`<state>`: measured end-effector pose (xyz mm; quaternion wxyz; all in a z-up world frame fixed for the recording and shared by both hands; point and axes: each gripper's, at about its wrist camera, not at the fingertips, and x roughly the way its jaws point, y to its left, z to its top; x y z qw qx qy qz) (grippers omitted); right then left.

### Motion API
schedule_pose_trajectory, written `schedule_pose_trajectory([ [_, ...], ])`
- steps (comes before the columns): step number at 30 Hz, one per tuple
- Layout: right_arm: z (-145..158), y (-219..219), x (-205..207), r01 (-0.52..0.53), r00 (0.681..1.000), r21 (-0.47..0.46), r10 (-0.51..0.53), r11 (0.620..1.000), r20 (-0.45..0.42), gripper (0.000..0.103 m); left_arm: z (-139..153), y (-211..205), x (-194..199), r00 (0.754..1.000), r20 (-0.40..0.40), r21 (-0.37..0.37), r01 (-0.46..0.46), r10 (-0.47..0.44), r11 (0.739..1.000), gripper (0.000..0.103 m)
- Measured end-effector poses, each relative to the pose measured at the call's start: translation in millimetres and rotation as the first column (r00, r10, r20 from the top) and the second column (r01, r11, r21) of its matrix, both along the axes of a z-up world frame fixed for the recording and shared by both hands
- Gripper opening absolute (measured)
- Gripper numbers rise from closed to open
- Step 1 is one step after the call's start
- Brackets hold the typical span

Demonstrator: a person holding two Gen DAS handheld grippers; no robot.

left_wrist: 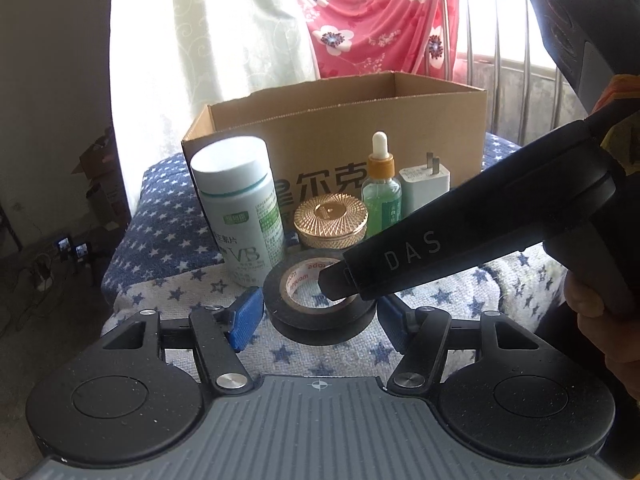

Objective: Organize rigid objects
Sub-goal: 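Carry the tape roll into the box and open the right tool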

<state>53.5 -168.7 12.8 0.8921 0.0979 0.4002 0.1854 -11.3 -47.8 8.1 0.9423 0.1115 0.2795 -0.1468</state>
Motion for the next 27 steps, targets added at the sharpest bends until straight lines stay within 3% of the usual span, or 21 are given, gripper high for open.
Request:
schedule_pose_trajectory([
  [8,71.6,7.0,-17.1,-0.027,0.982,-0.034,0.033,0.999,0.187,0.031,57.1,4.2,-15.9,0.979,0.203,0.014,0.008,-0.01,1.0,0.062],
  [13,112.4,5.5,8.8,-0.034,0.97,-0.086,0.053,0.996,0.239,0.031,93.5,3.7,16.4,0.969,0.237,0.016,0.065,-0.067,0.998,0.061],
  [18,128.4,-23.0,77.5,-0.044,0.99,-0.038,0.048,0.998,0.13,0.03,119.3,-9.7,83.7,0.975,0.171,0.06,0.137,-0.145,0.989,0.057],
  [23,116.4,-51.4,150.1,-0.014,1.0,-0.014,0.014,1.0,-0.01,0.029,116.1,-33.4,164.8,0.982,-0.009,0.066,0.19,-0.19,0.98,0.055],
  [27,91.1,-71.0,209.6,0.007,0.993,-0.02,-0.009,1.0,-0.115,0.026,98.8,-58.5,227.8,0.97,-0.155,0.069,0.202,-0.19,0.977,0.05],
])
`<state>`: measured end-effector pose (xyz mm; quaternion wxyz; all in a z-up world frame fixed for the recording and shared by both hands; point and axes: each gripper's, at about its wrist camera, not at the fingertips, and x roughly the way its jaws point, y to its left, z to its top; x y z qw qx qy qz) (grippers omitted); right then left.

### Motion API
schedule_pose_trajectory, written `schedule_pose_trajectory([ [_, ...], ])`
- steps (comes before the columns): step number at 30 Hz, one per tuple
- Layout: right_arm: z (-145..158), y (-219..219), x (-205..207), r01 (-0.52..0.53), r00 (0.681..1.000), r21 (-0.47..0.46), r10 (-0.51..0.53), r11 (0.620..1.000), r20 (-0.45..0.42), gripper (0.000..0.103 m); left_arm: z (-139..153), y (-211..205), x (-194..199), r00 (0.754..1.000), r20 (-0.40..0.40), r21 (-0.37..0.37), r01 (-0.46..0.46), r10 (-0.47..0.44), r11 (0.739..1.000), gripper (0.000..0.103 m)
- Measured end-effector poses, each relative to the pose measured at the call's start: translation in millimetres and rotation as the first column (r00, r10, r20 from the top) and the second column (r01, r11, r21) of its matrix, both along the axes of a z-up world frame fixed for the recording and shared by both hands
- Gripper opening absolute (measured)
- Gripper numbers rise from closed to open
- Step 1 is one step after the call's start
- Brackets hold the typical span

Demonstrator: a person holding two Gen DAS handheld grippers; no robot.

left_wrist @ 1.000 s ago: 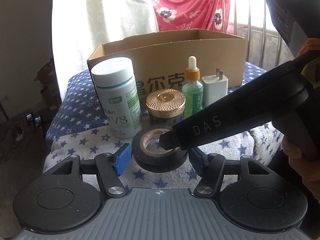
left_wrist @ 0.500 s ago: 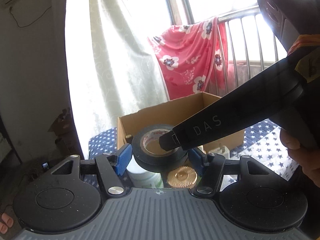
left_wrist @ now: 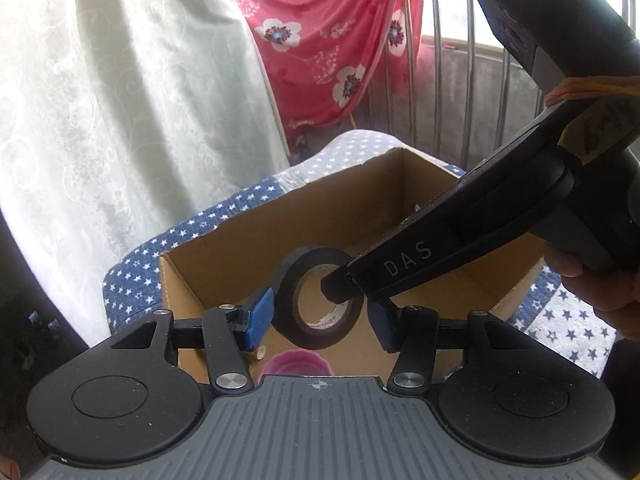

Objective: Organize rigid objects
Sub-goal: 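Carry the tape roll into the box and open the right tool, then grasp the white charger plug by its body with the right tool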

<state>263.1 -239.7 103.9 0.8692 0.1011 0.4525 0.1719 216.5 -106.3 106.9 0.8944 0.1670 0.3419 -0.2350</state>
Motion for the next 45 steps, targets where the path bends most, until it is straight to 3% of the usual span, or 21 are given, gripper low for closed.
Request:
schedule_pose_trajectory([
  [5,-31.4,-21.2,57.0,0.013,0.995,0.032,-0.009,0.999,-0.098,0.022,-18.3,-23.7,62.9,0.989,-0.148,0.038,-0.025,0.031,0.999,0.05],
  [9,-52.3,-31.0,85.5,0.034,0.991,0.003,-0.033,0.999,-0.129,0.022,-26.6,-31.9,81.2,0.985,-0.159,0.067,-0.051,0.061,0.996,0.05],
  [17,-52.3,-48.0,76.9,0.048,0.991,0.044,-0.042,0.998,-0.13,0.022,-10.7,-26.0,48.7,0.993,-0.111,0.068,-0.02,0.028,0.997,0.052],
  [23,-18.2,-56.3,33.1,0.056,0.996,0.093,-0.049,0.994,-0.075,0.023,17.8,-13.5,9.8,0.999,-0.049,0.023,-0.021,0.022,1.0,0.056],
  [32,34.1,-62.9,-73.4,0.025,0.993,0.171,-0.044,0.985,0.108,0.024,51.7,25.9,-78.5,0.997,0.071,-0.113,-0.022,0.03,0.993,0.059],
  [40,14.4,-55.6,-162.6,0.024,0.971,0.202,-0.071,0.979,0.228,0.027,7.0,37.4,-154.6,0.991,0.134,-0.18,-0.007,0.031,0.984,0.059],
  [45,-22.4,-53.5,-183.3,0.082,0.972,0.182,-0.119,0.98,0.201,0.028,-33.6,21.6,-179.8,0.994,0.111,-0.205,0.031,-0.008,0.978,0.059],
])
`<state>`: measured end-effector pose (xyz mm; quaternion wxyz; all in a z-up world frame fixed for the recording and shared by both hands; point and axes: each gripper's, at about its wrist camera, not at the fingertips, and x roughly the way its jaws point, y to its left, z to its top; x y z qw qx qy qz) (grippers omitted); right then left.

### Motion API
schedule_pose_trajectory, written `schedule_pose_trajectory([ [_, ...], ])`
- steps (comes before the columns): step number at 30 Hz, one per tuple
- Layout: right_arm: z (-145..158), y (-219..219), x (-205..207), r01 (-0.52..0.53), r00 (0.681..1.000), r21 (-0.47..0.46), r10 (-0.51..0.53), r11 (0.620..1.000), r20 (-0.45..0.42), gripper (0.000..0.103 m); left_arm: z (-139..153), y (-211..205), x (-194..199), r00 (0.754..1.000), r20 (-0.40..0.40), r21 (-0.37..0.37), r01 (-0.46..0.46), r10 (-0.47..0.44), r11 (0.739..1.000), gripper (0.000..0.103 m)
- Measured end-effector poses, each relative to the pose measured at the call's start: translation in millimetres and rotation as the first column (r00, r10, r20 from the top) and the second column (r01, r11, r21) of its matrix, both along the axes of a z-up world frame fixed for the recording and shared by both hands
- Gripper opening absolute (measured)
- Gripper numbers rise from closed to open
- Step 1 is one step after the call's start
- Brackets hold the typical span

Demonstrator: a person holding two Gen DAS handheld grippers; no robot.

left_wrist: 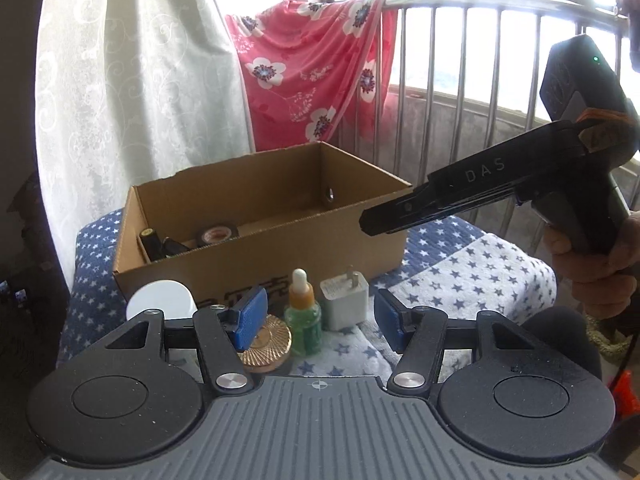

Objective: Organize rigid objects
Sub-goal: 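Grasp the white charger plug by its body with the right tool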

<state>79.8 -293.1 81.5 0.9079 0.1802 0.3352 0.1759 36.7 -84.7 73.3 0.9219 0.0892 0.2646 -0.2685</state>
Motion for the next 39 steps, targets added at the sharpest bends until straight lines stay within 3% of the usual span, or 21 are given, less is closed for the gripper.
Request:
schedule_pose_trajectory([
  [6,-31.0,-12.2,2.5,0.044,0.996,0.05,-0.039,0.998,-0.084,0.028,-41.2,-46.2,-6.9,0.998,0.062,0.088,-0.011,0.005,0.996,0.059],
  [14,-59.4,-30.6,21.8,0.119,0.98,0.095,-0.101,0.988,-0.173,0.028,-73.8,-80.0,17.8,0.993,0.097,0.18,-0.085,0.068,0.98,0.058],
  [33,-84.1,-34.6,48.2,0.092,0.973,0.141,-0.059,0.986,-0.221,0.028,-91.1,-98.5,46.8,0.977,0.017,0.147,-0.215,0.215,0.966,0.06],
  [39,-84.2,-35.6,47.5,0.077,0.975,0.143,-0.045,0.987,-0.215,0.028,-92.9,-98.3,45.0,0.963,0.033,0.138,-0.269,0.267,0.953,0.05],
])
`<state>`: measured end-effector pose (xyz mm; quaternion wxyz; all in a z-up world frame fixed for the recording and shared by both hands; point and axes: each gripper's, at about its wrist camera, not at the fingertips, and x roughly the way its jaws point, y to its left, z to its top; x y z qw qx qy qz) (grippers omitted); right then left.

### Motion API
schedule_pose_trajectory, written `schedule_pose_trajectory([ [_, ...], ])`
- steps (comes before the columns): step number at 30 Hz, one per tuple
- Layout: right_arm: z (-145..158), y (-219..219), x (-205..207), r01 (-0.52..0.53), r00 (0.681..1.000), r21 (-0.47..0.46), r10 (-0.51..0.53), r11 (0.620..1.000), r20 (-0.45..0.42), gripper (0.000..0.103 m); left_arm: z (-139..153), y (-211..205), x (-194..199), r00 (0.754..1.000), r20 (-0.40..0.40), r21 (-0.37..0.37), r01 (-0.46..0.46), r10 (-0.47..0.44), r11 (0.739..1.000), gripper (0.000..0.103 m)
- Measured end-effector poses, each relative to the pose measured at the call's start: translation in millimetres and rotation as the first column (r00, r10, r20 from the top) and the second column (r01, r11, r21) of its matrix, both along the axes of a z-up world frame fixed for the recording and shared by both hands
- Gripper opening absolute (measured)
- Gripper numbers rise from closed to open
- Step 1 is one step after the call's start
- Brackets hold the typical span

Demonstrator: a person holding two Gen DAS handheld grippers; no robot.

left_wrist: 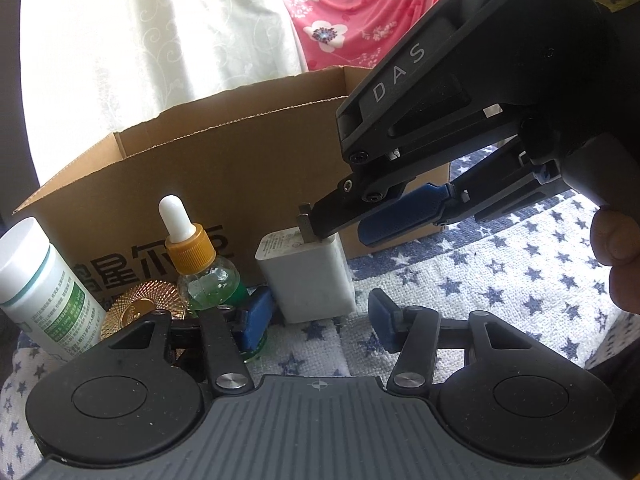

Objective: Organize rigid objects
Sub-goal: 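Grasp the white charger plug by its body with the right tool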

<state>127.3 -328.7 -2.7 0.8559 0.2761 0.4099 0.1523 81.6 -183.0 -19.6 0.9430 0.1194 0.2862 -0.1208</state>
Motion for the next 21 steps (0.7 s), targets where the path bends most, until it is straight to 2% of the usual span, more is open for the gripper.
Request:
schedule_pose_trajectory([
  [2,0.3,-0.2,-1.8,-0.006,1.0,-0.003,0.006,1.0,0.003,0.029,-0.1,1.7,-1.7,1.0,0.003,-0.004,-0.01,0.01,1.0,0.044],
  [10,5.2,-2.6,-16.4,-0.002,1.0,-0.011,0.002,1.0,0.007,0.029,4.9,2.2,-7.8,1.0,-0.018,-0.05,0.023,-0.024,0.998,0.043],
  [15,2.5,-12.8,-28.2,0.027,1.0,-0.008,-0.027,1.0,-0.009,0.029,0.7,-7.3,-18.1,0.998,0.014,-0.006,0.061,-0.061,0.998,0.044],
  [21,-4.3,-22.2,-29.6,0.044,0.998,0.046,-0.042,0.998,-0.036,0.029,1.6,-8.5,-14.1,0.997,-0.001,-0.011,0.075,-0.075,0.997,0.048],
])
